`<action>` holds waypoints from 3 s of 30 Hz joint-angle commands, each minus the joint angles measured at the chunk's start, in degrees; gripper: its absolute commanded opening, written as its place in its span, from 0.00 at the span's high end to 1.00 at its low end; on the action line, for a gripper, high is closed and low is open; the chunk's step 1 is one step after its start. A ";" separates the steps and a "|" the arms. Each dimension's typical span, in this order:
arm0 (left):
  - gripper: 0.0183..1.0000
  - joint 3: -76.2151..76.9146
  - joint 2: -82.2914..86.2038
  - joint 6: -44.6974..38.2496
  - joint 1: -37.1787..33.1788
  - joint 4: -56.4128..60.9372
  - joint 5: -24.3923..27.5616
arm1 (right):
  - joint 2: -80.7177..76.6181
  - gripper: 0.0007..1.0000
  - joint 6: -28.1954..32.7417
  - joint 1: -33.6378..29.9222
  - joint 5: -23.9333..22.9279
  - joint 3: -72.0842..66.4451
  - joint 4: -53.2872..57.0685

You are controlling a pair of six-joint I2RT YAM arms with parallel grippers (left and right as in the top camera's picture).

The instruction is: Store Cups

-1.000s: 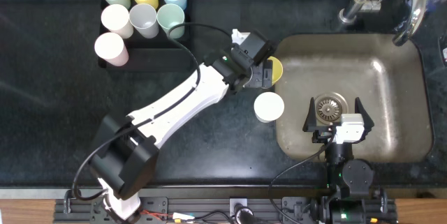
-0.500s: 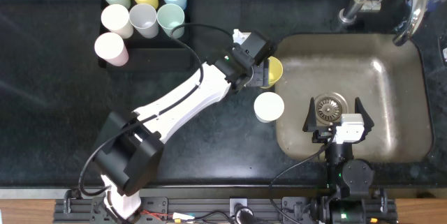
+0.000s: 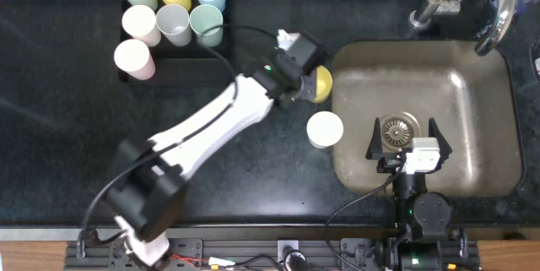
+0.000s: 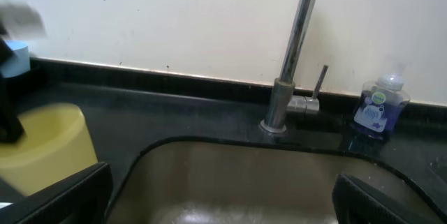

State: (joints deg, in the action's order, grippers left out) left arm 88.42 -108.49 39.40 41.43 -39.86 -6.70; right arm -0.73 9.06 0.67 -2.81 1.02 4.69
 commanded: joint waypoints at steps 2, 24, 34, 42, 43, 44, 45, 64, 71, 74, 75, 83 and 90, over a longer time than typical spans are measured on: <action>0.98 -0.22 17.42 0.09 -8.79 -6.34 -4.98 | 0.52 0.00 -0.04 -0.33 0.44 -0.76 -0.35; 0.98 -7.50 13.73 44.78 -31.30 -20.72 -4.15 | 0.52 0.00 -0.04 -0.33 0.44 -0.76 -0.35; 0.98 -3.30 13.46 45.13 -32.11 -23.10 -8.94 | 0.52 0.00 -0.04 -0.33 0.44 -0.76 -0.35; 0.98 1.95 8.85 45.11 -32.61 -26.73 -9.05 | 0.52 0.00 -0.07 -0.33 0.44 -0.76 -0.35; 0.98 2.78 8.39 45.11 -32.70 -27.28 -9.09 | 0.52 0.00 -0.07 -0.33 0.44 -0.76 -0.35; 0.98 3.54 7.91 45.11 -32.76 -27.76 -9.11 | 0.52 0.00 -0.07 -0.33 0.44 -0.76 -0.35; 0.98 4.07 7.67 45.11 -32.81 -28.02 -9.29 | 0.52 0.00 -0.04 -0.33 0.44 -0.76 -0.35; 0.98 6.82 2.67 46.03 -34.16 -27.96 -8.94 | 0.52 0.00 -0.07 -0.33 0.44 -0.76 -0.35; 0.98 6.84 0.96 46.21 -34.25 -27.47 -8.39 | 0.52 0.00 -0.07 -0.33 0.44 -0.76 -0.35; 0.98 6.84 0.37 46.21 -34.25 -26.86 -8.39 | 0.52 0.00 -0.04 -0.33 0.44 -0.76 -0.35; 0.98 6.84 0.22 46.18 -34.25 -26.43 -8.31 | 0.52 0.00 -0.07 -0.33 0.44 -0.76 -0.35; 0.98 6.86 -2.21 46.21 -34.25 -24.59 -6.91 | 0.52 0.00 -0.07 -0.33 0.44 -0.76 -0.35; 0.98 6.86 -2.91 46.21 -34.32 -24.79 -7.13 | 0.52 0.00 -0.04 -0.33 0.44 -0.76 -0.35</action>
State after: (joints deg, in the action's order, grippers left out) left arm 93.80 -110.52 84.12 7.40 -64.97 -13.69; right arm -0.73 9.04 0.67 -2.79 1.02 4.69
